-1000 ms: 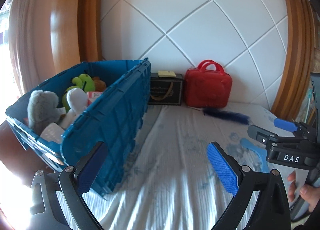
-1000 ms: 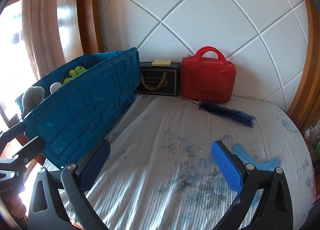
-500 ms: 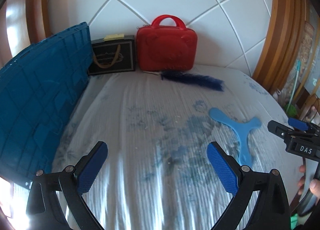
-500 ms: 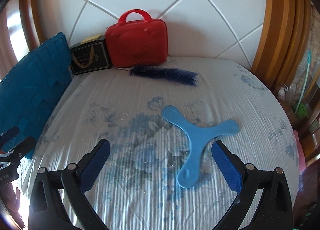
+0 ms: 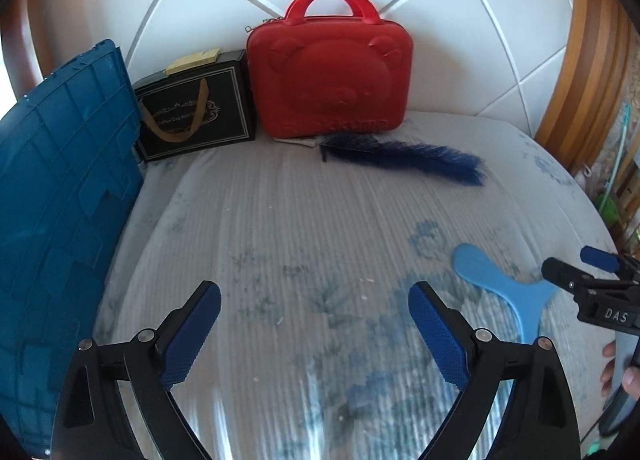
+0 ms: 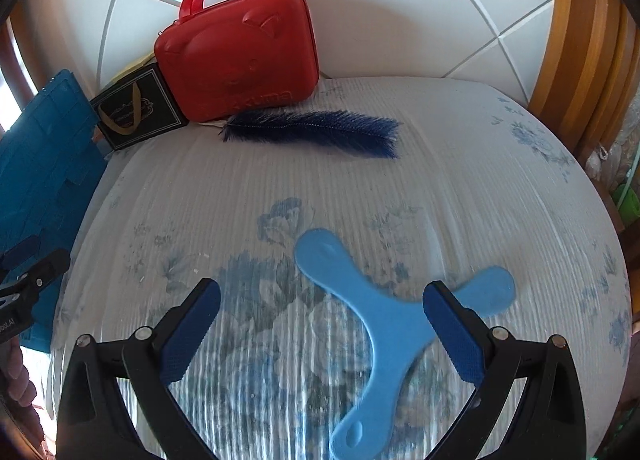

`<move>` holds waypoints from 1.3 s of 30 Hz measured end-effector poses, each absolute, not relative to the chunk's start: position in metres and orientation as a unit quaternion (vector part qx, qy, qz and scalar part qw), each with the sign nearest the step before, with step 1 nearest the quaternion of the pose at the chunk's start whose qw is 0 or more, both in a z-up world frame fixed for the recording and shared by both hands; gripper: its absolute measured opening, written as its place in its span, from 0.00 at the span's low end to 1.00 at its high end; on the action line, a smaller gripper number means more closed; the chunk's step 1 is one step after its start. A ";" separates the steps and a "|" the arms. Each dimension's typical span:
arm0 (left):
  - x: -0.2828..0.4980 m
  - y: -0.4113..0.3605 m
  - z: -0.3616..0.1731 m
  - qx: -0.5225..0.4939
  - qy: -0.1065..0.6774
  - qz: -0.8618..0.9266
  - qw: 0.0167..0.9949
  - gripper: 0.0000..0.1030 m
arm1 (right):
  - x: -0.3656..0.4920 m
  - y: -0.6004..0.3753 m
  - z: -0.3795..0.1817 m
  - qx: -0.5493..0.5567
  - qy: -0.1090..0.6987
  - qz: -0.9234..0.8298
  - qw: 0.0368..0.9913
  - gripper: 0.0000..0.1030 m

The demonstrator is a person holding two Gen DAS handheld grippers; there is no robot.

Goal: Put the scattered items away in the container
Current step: 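Grasp the blue bristle brush with the left tool while the right tool grasps the blue foam toy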

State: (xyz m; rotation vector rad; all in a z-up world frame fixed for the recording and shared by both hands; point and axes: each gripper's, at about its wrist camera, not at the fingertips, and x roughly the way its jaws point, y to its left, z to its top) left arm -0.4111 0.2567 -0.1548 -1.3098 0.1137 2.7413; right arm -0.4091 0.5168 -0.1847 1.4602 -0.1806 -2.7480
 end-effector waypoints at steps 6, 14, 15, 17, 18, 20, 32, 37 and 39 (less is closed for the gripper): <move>-0.489 0.255 -0.192 -0.459 0.035 0.886 0.044 0.71 | -0.538 0.513 -0.206 0.477 -0.076 -0.875 0.027 0.80; -0.595 0.268 -0.239 -0.477 0.011 0.877 0.062 0.34 | -0.660 0.496 -0.252 0.488 -0.035 -0.872 0.001 0.56; -0.608 0.270 -0.244 -0.476 0.011 0.877 0.065 0.31 | -0.669 0.497 -0.258 0.485 -0.036 -0.874 -0.005 0.56; -0.628 0.271 -0.251 -0.468 0.013 0.881 0.063 0.30 | -0.684 0.498 -0.273 0.486 -0.036 -0.873 -0.014 0.56; -0.636 0.272 -0.254 -0.468 0.011 0.881 0.065 0.30 | -0.691 0.497 -0.282 0.493 -0.035 -0.869 -0.014 0.56; -0.641 0.272 -0.259 -0.471 0.007 0.880 0.065 0.30 | -0.683 0.484 -0.298 0.499 -0.014 -0.866 0.021 0.57; -0.620 0.274 -0.276 -0.500 -0.011 0.864 0.056 0.43 | -0.582 0.425 -0.352 0.548 -0.043 -0.806 0.219 0.58; -0.608 0.276 -0.283 -0.514 -0.016 0.856 0.054 0.68 | -0.550 0.415 -0.371 0.560 -0.065 -0.796 0.219 0.58; -0.601 0.285 -0.286 -0.520 0.000 0.853 0.055 0.70 | -0.544 0.432 -0.374 0.552 -0.084 -0.810 0.180 0.58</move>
